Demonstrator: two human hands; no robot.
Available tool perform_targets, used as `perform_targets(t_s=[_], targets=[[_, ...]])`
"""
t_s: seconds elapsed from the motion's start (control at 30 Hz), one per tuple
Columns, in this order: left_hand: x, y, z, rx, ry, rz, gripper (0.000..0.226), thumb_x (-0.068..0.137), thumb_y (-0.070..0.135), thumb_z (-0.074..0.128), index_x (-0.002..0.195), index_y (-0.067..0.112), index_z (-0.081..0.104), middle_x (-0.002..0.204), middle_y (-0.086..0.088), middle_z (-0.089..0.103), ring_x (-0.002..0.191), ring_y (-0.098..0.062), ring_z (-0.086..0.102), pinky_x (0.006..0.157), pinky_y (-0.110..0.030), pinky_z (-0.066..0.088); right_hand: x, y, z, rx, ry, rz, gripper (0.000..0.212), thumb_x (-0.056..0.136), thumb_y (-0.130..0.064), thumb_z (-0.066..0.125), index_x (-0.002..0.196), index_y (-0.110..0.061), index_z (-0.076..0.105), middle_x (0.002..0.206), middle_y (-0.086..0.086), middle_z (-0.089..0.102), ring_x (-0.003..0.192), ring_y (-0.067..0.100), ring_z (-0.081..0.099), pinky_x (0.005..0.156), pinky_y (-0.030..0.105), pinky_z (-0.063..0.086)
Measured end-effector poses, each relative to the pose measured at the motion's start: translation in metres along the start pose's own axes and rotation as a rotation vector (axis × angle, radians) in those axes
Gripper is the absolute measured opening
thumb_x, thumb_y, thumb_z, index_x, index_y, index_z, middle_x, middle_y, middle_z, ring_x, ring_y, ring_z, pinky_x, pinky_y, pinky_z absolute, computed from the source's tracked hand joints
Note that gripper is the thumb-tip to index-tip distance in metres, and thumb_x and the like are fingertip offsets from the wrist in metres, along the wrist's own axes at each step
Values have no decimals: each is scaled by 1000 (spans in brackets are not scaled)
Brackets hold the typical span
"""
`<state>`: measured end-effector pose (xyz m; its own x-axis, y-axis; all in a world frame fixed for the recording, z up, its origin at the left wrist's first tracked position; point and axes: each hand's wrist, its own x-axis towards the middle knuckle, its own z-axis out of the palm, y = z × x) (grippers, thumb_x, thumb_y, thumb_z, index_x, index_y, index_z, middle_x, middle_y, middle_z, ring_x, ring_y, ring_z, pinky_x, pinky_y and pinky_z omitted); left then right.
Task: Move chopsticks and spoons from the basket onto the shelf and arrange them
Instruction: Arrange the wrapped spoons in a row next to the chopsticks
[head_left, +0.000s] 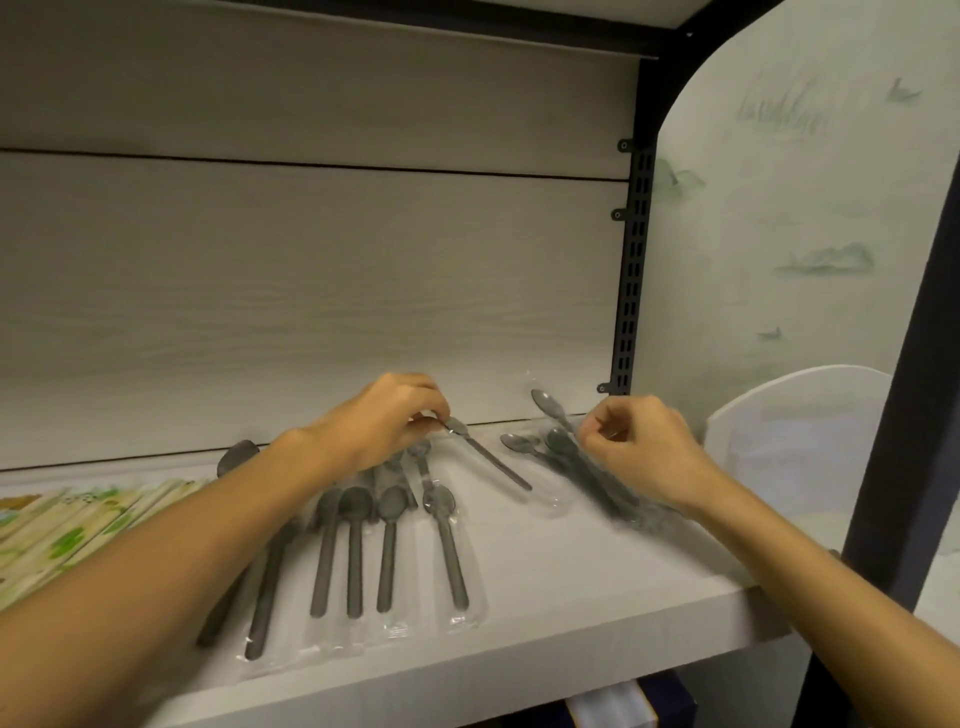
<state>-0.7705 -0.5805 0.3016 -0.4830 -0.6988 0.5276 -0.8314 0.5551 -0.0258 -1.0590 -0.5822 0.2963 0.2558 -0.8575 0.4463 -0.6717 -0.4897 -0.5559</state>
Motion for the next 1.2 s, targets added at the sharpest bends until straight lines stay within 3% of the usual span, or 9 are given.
perform_targets(t_s=[0.2, 0.37, 0.47, 0.63, 0.8, 1.03, 1.2], targets=[[-3, -14, 9, 40, -63, -88, 12, 85, 3, 67, 96, 7, 72, 97, -8, 67, 85, -24, 64, 79, -39, 53, -12, -11, 15, -63, -34, -17, 17, 83, -15, 61, 68, -18, 67, 65, -3, 68, 61, 7, 59, 54, 8, 42], [-7, -8, 11, 145, -223, -288, 47, 92, 5, 46, 135, 24, 48, 132, -3, 55, 116, -27, 54, 88, -41, 48, -23, -13, 20, -100, -83, -47, 13, 82, -17, 62, 71, -20, 68, 70, -7, 68, 67, 3, 59, 57, 8, 41], [-7, 5, 10, 102, -245, -298, 43, 94, 13, 43, 134, 28, 50, 127, -3, 54, 114, -24, 51, 90, -39, 46, -26, -16, 24, -89, -102, -47, 11, 81, -17, 63, 72, -20, 68, 70, -7, 68, 64, 1, 57, 55, 7, 39], [0, 23, 16, -25, -441, -317, 39, 97, 26, 37, 128, 35, 57, 124, 2, 55, 121, -19, 47, 104, -40, 39, -30, -22, 24, -81, -99, -41, 12, 82, -18, 61, 72, -20, 67, 67, -6, 66, 61, 1, 54, 54, 9, 40], [-3, 23, 19, -121, -451, -389, 38, 97, 21, 34, 123, 30, 61, 126, 7, 60, 116, -15, 51, 104, -32, 39, -39, -27, 21, -85, -108, -43, 12, 82, -20, 62, 72, -19, 69, 67, -6, 67, 60, 0, 55, 57, 9, 43], [-13, 18, 15, -103, -412, -397, 34, 97, 15, 37, 121, 24, 60, 103, 4, 58, 99, -17, 50, 91, -28, 41, -50, -37, 35, -68, -139, -31, 13, 81, -25, 63, 70, -20, 68, 69, -7, 69, 64, 2, 60, 60, 16, 45], [-21, 18, 9, -105, -384, -384, 36, 98, 18, 41, 130, 26, 55, 130, -1, 55, 119, -20, 49, 103, -35, 40, -52, -46, 43, -41, -123, -36, 13, 80, -25, 63, 70, -20, 68, 66, -5, 69, 62, 1, 61, 60, 16, 45]])
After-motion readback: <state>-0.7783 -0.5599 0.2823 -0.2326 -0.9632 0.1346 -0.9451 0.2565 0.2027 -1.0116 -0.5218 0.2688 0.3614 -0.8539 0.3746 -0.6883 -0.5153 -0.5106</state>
